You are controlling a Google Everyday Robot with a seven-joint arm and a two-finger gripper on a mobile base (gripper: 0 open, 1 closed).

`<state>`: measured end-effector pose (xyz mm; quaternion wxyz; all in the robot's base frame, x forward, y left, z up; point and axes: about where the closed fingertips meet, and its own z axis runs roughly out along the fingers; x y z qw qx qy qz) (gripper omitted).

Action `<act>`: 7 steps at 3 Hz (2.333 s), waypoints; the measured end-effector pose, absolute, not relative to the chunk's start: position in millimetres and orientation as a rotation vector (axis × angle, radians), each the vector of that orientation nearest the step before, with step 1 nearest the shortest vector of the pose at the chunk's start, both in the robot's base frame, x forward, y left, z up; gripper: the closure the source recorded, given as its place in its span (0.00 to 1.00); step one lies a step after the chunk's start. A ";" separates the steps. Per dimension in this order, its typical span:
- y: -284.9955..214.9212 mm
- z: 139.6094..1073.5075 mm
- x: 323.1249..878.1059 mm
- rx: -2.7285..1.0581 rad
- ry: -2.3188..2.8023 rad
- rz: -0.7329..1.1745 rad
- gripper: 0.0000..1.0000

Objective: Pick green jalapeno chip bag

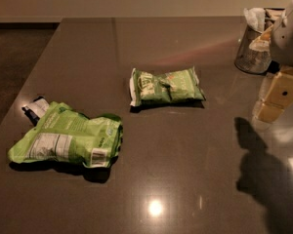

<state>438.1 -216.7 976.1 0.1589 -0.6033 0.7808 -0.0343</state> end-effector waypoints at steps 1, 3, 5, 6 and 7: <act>-216.7 976.2 438.1 -1.725 2.232 -0.098 0.00; -172.1 964.8 479.5 -1.750 2.194 -0.036 0.00; -104.8 927.1 555.4 -1.832 2.065 0.006 0.00; -85.4 903.3 588.2 -1.872 2.039 -0.013 0.00; -74.8 879.7 604.2 -1.914 2.041 -0.010 0.00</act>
Offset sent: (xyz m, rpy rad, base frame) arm 0.0258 0.0307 -0.0103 0.0288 0.0439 0.0153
